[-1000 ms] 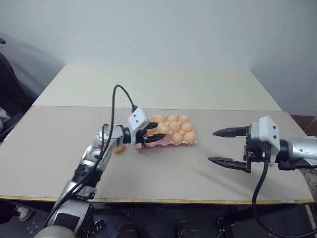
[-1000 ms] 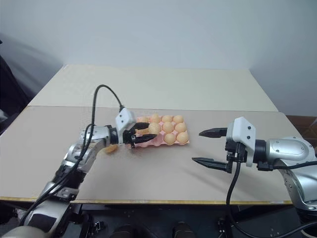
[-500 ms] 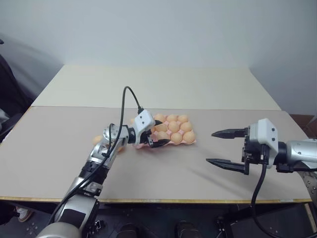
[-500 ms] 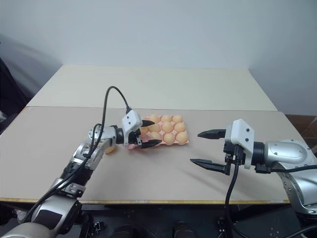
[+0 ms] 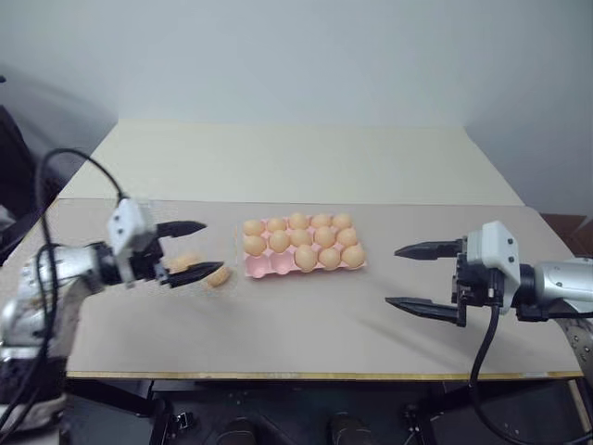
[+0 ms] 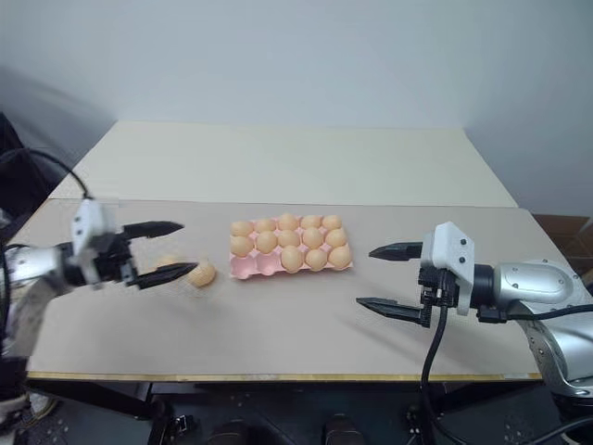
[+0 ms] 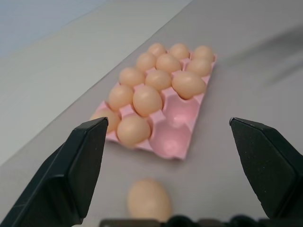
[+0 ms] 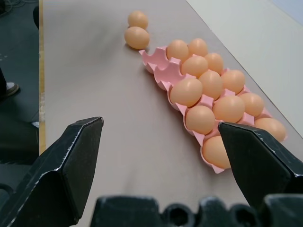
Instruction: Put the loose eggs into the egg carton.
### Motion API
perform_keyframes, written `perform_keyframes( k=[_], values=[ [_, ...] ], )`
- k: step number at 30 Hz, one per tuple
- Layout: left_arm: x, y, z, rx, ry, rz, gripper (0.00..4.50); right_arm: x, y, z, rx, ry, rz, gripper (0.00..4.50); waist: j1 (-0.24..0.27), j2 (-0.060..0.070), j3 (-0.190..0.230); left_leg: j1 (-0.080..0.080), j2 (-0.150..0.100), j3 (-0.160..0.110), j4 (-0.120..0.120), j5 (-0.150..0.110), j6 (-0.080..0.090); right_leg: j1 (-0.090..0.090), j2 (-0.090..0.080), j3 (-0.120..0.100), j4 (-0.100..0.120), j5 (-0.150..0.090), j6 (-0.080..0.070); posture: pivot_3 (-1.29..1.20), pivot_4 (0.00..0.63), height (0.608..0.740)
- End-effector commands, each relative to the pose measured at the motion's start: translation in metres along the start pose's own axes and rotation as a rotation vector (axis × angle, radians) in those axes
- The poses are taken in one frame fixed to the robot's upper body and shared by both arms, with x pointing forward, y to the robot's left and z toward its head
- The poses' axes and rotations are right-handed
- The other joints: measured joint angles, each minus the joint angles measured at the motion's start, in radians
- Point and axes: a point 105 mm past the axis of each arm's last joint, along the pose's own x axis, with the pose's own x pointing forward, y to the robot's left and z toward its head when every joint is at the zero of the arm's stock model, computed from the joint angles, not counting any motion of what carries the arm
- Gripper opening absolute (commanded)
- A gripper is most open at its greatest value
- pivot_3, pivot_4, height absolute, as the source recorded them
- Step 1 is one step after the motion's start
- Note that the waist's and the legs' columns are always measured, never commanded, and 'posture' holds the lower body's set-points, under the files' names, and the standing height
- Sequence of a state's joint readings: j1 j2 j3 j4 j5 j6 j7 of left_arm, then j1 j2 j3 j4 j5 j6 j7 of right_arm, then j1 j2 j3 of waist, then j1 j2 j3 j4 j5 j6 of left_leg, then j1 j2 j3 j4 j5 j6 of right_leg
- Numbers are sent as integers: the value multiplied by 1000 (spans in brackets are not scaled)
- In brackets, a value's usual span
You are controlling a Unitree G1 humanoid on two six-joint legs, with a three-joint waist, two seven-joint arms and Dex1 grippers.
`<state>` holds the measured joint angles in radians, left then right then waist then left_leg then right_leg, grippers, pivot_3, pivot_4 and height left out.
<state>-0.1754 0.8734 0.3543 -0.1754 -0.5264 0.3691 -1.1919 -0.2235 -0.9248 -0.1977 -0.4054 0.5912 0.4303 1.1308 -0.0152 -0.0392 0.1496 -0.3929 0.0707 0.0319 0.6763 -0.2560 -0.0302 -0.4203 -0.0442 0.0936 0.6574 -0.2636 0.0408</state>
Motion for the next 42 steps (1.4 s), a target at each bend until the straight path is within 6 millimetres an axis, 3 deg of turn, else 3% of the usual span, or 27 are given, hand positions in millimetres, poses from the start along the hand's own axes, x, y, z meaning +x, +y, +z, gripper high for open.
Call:
perform_keyframes(
  k=[1, 7, 15, 21, 25, 32, 42],
  values=[
    [-30, -12, 7, 29, 43, 8, 4475, -1, -3, 7, -50, -15, 6, 4500, 1, 0, 0, 0, 0, 0, 0, 0, 0, 0, 0, 0, 0, 0, 0, 0, 150, 740],
    [-60, -20, -5, -33, 112, 151, 4475, -2, -6, 3, -49, -6, 17, 4500, 5, 0, 0, 1, 0, 1, 0, 0, 0, 0, 0, 0, 0, 0, -1, 0, 150, 740],
    [-59, -34, -9, -93, 93, 235, 4475, -1, -6, 3, -44, -5, 23, 4500, 1, 0, 0, 1, 0, 1, -1, 0, 0, 0, 0, 0, 0, 0, -1, 0, 150, 740],
    [-54, -29, -9, -91, 90, 243, 4475, 1, -7, 5, -51, -12, 19, 4500, 1, 0, 0, 2, 0, 1, -1, 0, 0, 0, 0, 1, 0, 0, -1, 0, 150, 740],
    [-45, -14, -22, -83, 163, 288, 4475, 1, -5, 5, -52, -12, 14, 4500, 3, 0, 0, 2, 0, 1, -1, 0, 0, 1, 0, 0, 0, 0, -1, 0, 150, 740],
    [-24, 42, -48, -122, 241, 446, 4475, 1, -4, 6, -54, -15, 7, 4500, 3, 0, 0, 2, 0, 1, -1, 0, 0, 1, 0, 0, 0, 0, -1, 0, 150, 740],
    [10, 69, -78, -103, 294, 314, 4475, 0, -2, 8, -55, -15, -1, 4500, 4, 0, 0, 0, 0, 1, -1, -1, 1, 0, 0, 0, 1, 0, -1, 0, 150, 740]
  ],
)
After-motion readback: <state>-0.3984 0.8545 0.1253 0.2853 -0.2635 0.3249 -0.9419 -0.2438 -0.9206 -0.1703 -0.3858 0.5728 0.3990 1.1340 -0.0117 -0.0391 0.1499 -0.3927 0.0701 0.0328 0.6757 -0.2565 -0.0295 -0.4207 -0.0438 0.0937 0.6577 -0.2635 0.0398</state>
